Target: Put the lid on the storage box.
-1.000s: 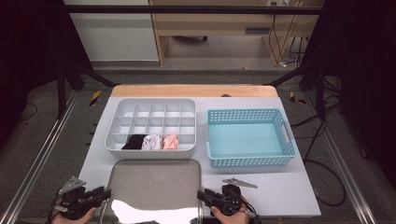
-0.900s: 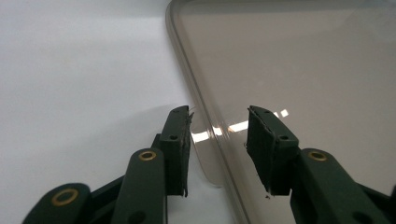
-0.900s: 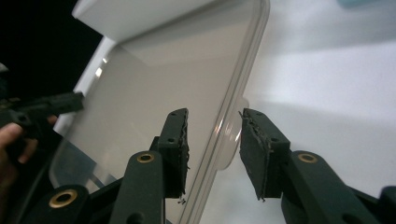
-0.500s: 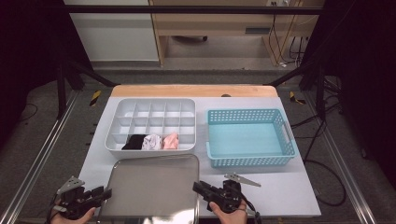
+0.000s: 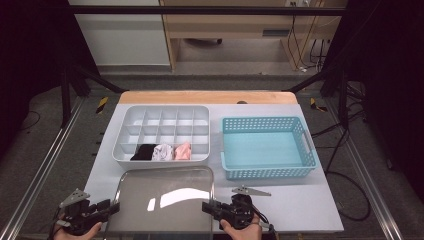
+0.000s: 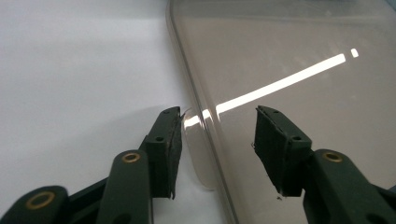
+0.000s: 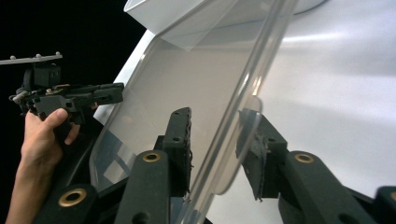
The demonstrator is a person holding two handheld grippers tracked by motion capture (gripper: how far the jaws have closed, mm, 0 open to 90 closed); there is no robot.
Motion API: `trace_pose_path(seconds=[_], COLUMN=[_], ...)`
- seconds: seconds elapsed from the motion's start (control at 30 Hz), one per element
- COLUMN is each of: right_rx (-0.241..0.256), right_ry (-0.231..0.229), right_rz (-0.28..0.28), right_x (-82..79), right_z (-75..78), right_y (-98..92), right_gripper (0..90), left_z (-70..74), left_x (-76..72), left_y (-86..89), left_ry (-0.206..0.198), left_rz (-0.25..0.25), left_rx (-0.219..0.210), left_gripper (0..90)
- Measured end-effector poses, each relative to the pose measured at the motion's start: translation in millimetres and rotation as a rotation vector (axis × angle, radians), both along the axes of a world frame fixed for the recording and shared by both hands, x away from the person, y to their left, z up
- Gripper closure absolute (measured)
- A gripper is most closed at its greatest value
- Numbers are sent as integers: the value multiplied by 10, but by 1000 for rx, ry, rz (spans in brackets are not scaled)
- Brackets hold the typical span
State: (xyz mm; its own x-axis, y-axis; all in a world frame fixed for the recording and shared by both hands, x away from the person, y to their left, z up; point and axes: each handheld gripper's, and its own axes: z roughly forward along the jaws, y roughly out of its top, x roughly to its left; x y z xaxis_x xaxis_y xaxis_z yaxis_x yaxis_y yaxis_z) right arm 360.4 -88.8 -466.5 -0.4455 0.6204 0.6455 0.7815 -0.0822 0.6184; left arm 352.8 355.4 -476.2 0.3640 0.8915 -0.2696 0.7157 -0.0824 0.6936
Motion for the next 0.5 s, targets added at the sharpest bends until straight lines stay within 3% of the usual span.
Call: trace_pose_path(seconds=[0.2,0.47,0.5], right_rx=[-36,-91,-127], right_ry=[23,6,-13], right_rz=[13,18,12], right_x=[31,49,52], right_z=[-52,-80,-75], right_y=[-73,-87,-93], right_gripper=[681,688,702], left_z=[5,6,7], left_x=[7,10,9], left_y=[39,20,18], left_ry=[-15,-23,-24], left_rz=[17,-25,-34], left_rx=[-17,-9,-11], left_gripper=[383,405,405])
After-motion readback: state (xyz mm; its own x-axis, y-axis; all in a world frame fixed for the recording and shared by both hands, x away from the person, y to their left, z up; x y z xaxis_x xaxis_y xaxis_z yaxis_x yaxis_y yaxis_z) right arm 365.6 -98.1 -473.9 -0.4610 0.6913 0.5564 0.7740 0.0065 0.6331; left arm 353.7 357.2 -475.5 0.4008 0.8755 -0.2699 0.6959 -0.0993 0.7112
